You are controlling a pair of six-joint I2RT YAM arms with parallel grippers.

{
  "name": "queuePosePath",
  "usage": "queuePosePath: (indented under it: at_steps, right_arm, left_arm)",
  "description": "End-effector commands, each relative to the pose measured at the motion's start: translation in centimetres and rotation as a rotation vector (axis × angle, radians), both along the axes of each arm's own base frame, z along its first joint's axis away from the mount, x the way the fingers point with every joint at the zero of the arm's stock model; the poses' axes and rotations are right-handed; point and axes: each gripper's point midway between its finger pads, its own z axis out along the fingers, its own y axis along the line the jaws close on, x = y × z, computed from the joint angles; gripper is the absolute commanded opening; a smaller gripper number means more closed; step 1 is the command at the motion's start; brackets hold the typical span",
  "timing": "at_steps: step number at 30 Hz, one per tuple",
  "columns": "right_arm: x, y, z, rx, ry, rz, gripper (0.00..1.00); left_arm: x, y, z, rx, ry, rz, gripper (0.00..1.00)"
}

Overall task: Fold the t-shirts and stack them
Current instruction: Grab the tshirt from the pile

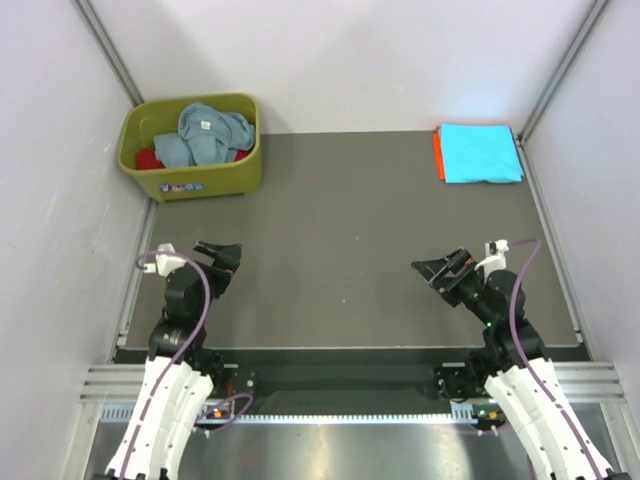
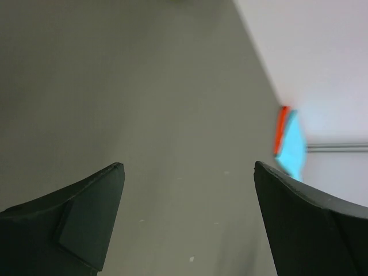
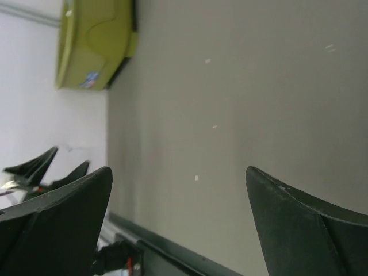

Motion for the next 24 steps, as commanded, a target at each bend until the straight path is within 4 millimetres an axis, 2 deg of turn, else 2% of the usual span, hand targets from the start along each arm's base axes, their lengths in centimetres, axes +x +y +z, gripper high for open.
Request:
queuePosePath:
  at_steps: [1,3,4,5,6,7,8,9,10,11,12,13,15,16,17,18,19,20,21,22,23,24]
  right_arm:
    - [-0.2,-3.5,-1.0,-0.204,0.102,-0.124,1.0]
    - [-0.4,-4.3,0.2,-0.275,0.089,-0.133,1.0]
    - [-0.4,-4.6,0.4,-0.323,0.073,-0.118,1.0]
    - [-0.4,-4.8,1.7,-0.344,0.048,-0.12,1.0]
    - [-0.7,-5.0,1.8,-0.369,0.054,-0.111,1.0]
    - [-0.9,-5.3,2.0,-0.407,0.047,-0.101,1.0]
    - [-0.8,-5.7,3.0,-0.422,0.03,-0.117,1.0]
    - [-1.2,-6.0,2.8,-0.439,0.049,-0.118,1.0]
    - [-1.4,-6.1,3.1,-0.451,0.043,-0.113,1.0]
    - [-1.5,-6.1,3.7,-0.454,0.031,-0.114,1.0]
    - [-1.7,-6.2,3.9,-0.458,0.028,-0.11,1.0]
    - [-2.0,-6.3,3.9,-0.462,0.03,-0.11,1.0]
    - [-2.2,-6.3,4.2,-0.458,0.025,-0.112,1.0]
    - [-2.4,-6.3,4.2,-0.457,0.027,-0.111,1.0]
    - [-2.5,-6.4,4.4,-0.454,0.022,-0.114,1.0]
    - [-2.4,-6.8,4.4,-0.467,0.023,-0.135,1.0]
    - [-2.4,-7.0,4.4,-0.475,0.021,-0.142,1.0]
    - [-2.4,-7.4,4.4,-0.488,0.025,-0.156,1.0]
    - [-2.4,-7.6,4.6,-0.496,0.023,-0.166,1.0]
    - [-2.4,-7.8,4.6,-0.506,0.027,-0.173,1.0]
    - [-2.4,-8.1,4.8,-0.514,0.028,-0.189,1.0]
    - [-2.3,-8.2,5.0,-0.518,0.029,-0.194,1.0]
  left_arm:
    - [1.4,2.0,1.4,0.175,0.093,0.049,0.98]
    - [2.6,2.8,2.2,0.249,0.117,0.071,0.98]
    - [3.4,3.3,4.4,0.275,0.096,0.096,0.99]
    - [4.3,3.7,3.5,0.306,0.163,0.104,0.98]
    - [4.9,4.0,3.9,0.325,0.177,0.117,0.98]
    - [5.9,4.5,5.6,0.331,0.16,0.154,0.98]
    - [7.1,4.6,4.8,0.345,0.204,0.16,0.98]
    - [8.2,4.8,6.7,0.348,0.177,0.176,0.98]
    - [8.8,4.9,7.0,0.367,0.189,0.174,0.99]
    - [10.0,4.8,6.5,0.4,0.217,0.157,0.99]
    - [11.7,5.0,9.5,0.465,0.136,0.149,0.98]
    - [13.4,5.0,9.3,0.502,0.142,0.123,0.99]
    - [15.8,5.3,11.4,0.609,0.084,0.088,0.98]
    - [17.8,5.5,12.4,0.641,0.075,0.078,0.99]
    - [18.9,5.7,12.9,0.666,0.07,0.074,0.98]
    - [20.2,6.3,15.0,0.698,0.037,0.083,0.98]
    - [22.0,6.4,13.3,0.715,0.073,0.059,0.98]
    - [23.1,6.6,13.4,0.728,0.069,0.046,0.96]
    - [24.4,7.2,14.8,0.758,0.043,0.05,0.95]
    - [26.1,7.6,12.8,0.771,0.086,0.038,0.95]
    - [27.0,7.7,12.5,0.782,0.092,0.029,0.95]
    - [28.2,9.2,13.8,0.79,0.071,0.051,0.95]
